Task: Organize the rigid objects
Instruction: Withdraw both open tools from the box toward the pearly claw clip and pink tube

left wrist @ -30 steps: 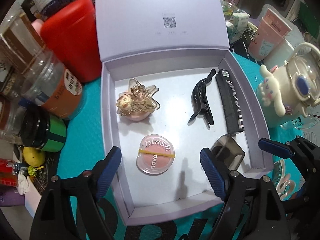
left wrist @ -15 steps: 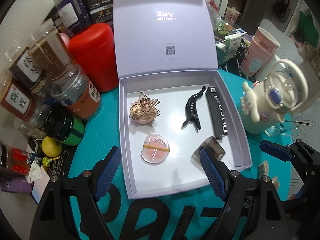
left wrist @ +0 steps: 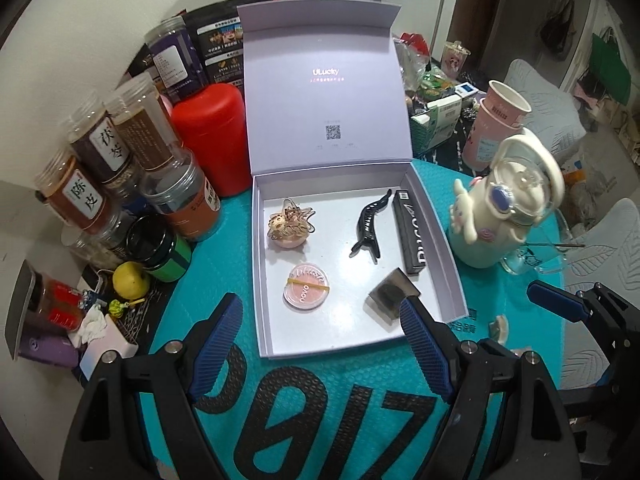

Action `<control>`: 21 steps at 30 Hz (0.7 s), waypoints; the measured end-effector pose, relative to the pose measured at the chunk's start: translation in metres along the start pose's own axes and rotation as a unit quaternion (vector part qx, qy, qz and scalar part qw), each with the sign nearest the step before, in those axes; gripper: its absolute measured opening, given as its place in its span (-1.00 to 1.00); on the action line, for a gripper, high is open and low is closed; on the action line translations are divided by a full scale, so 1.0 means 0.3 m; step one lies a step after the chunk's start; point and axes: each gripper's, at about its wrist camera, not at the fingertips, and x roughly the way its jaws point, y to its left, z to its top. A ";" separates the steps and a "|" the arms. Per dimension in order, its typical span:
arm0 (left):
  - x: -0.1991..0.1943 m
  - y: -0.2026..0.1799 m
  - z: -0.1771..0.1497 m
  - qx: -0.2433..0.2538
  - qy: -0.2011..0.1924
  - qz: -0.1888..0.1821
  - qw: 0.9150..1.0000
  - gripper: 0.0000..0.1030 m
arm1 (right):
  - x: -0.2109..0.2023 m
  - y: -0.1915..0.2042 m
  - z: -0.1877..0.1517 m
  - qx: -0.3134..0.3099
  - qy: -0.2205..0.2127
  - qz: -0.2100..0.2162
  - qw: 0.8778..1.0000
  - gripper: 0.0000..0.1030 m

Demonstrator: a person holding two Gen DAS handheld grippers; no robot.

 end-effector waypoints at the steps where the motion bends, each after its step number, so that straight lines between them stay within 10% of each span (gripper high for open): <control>1: -0.012 -0.004 -0.005 0.000 -0.001 -0.001 1.000 0.58 | -0.015 -0.001 -0.007 0.000 -0.003 -0.001 1.000 0.39; 21: -0.115 -0.136 -0.214 -0.004 0.009 -0.017 1.000 0.58 | -0.156 -0.039 -0.239 0.000 0.007 0.006 1.000 0.39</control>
